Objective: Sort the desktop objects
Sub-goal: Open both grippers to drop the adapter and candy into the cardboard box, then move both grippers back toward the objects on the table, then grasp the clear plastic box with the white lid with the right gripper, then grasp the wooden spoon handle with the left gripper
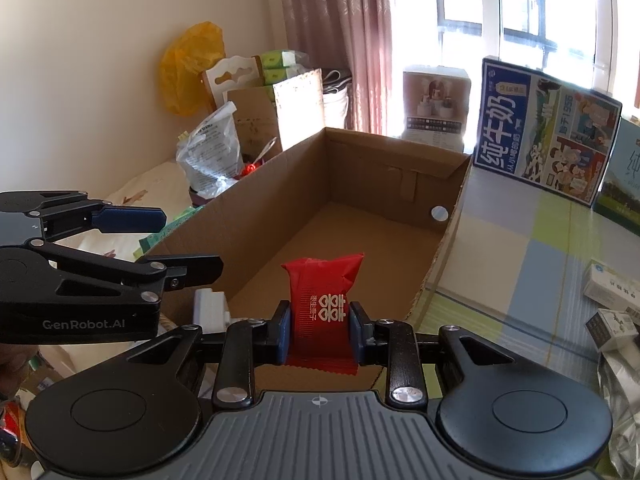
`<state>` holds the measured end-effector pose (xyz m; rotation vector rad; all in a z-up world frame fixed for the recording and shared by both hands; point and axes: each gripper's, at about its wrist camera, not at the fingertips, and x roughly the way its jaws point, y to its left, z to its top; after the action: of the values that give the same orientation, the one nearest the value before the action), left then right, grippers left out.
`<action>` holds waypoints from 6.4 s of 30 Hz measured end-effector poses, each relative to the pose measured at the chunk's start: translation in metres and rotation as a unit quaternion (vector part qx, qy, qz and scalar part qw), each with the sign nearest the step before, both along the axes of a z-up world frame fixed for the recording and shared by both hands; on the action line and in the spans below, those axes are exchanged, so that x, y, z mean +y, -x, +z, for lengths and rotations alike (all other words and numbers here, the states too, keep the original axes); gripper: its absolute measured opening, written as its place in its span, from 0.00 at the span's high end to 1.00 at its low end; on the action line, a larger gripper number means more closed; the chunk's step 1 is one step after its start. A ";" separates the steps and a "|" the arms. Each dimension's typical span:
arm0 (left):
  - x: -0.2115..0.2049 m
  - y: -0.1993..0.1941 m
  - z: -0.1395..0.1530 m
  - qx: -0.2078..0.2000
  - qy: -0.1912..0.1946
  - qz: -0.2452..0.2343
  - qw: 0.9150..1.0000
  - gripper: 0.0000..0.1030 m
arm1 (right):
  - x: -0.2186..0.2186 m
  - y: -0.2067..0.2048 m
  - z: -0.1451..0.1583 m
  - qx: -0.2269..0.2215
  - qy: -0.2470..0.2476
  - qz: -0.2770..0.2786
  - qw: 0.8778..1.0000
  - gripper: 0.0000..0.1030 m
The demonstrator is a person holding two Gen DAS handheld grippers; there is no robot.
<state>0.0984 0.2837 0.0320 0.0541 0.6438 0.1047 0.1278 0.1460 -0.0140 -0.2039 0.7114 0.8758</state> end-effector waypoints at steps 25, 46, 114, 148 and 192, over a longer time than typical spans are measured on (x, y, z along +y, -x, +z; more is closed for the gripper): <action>-0.011 0.027 0.002 -0.003 0.006 0.007 1.000 0.32 | -0.075 0.011 0.016 -0.019 -0.032 -0.068 0.997 0.40; -0.124 0.039 0.042 -0.036 -0.003 -0.113 0.993 0.05 | -0.257 0.065 0.012 -0.013 0.002 -0.218 0.976 0.03; -0.320 -0.099 -0.113 0.121 -0.084 -0.364 0.920 0.19 | -0.347 -0.025 -0.086 0.037 0.086 -0.192 0.977 0.37; -0.406 -0.094 -0.134 0.095 -0.156 -0.516 0.837 0.41 | -0.409 -0.005 -0.055 0.100 0.063 -0.299 0.947 0.37; -0.365 -0.069 -0.132 0.207 -0.145 -0.449 0.857 0.96 | -0.384 0.006 -0.062 0.109 0.152 -0.146 0.971 0.37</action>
<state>0.1675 -0.0811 -0.1005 0.6807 0.9723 -0.7412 0.1223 -0.2378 -0.0759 -0.2696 1.0522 0.5079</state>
